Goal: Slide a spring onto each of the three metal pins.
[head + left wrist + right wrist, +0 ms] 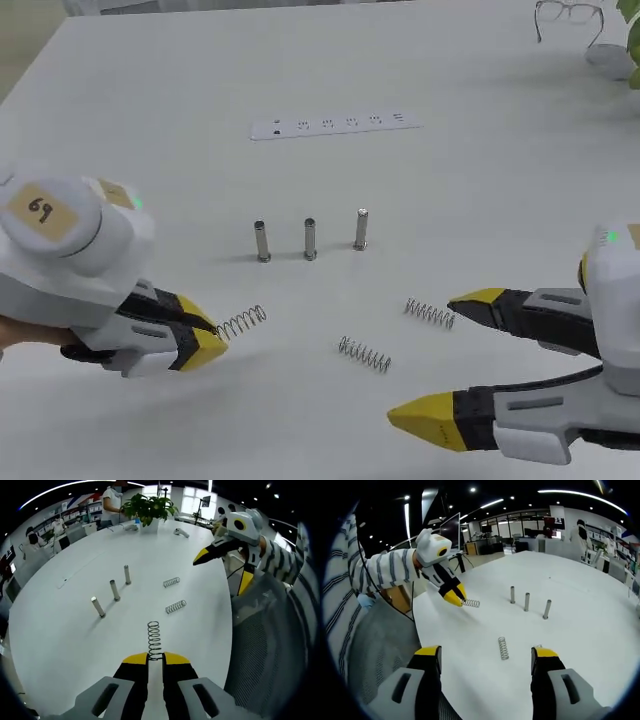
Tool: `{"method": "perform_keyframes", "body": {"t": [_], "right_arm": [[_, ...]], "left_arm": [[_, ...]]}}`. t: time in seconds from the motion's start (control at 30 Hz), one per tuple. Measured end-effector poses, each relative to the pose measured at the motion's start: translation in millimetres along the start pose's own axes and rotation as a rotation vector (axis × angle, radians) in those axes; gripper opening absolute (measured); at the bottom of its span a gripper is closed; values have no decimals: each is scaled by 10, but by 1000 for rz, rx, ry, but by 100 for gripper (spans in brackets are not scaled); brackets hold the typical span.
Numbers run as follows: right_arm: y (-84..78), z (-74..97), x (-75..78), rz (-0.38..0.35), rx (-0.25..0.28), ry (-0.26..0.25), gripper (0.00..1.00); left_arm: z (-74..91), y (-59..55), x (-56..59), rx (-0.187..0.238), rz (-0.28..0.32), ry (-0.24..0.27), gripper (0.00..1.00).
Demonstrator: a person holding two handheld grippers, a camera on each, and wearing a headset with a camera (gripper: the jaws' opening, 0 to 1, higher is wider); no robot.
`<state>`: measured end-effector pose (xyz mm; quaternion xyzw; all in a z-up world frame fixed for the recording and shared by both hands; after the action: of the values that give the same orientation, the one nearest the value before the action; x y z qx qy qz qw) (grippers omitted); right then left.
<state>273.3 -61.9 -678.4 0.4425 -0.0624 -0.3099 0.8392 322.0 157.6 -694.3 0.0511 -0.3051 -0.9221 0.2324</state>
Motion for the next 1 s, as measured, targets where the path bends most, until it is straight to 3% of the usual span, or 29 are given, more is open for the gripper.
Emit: {"method": "perform_keyframes", "body": {"t": [0.17,0.43,0.53,1.0], "right_arm": [[12,-27,41,5,-13,16,71],[42,-27,52,38,-15,74,65],[49,-50,50,57,-20,99,63],[247,-302,-38,179,-10,223,56]], "left_arm": [[29,18,42,15,-24,-11,2],[138,72,137,55,-135,-17,2],[164,93,164,79,-119,-40,2],[186,132,278,83,-179,-74,2]]}}
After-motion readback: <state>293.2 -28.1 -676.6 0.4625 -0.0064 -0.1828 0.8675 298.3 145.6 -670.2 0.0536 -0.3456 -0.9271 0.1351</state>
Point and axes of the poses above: the centre of the closed fingertips' face, and the gripper's own axes: z roughly backward along the fingers, x roughly to its right, y roughly out of its top, the point moved 6 cm from there along z, roughly backward along the fingers, and after that the axes turned 3 degrees about -x, right-handed, at the moved point
